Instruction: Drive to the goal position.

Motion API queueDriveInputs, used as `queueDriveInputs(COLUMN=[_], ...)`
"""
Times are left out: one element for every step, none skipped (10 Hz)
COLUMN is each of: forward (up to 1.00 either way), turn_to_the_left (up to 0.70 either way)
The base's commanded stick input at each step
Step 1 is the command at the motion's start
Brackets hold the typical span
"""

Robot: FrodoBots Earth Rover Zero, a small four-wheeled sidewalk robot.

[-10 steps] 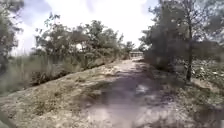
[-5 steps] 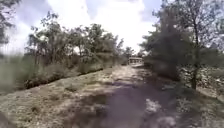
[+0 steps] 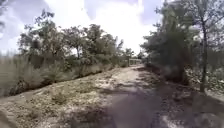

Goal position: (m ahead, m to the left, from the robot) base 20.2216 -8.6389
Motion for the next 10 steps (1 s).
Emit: queueDriveInputs(forward=[0.85,0.85,0.85,0.85,0.85,0.85,0.85,0.85,0.85,0.85], turn_to_the_left=[0.00,0.00,0.00,0.00,0.00,0.00,0.00,0.00,0.00,0.00])
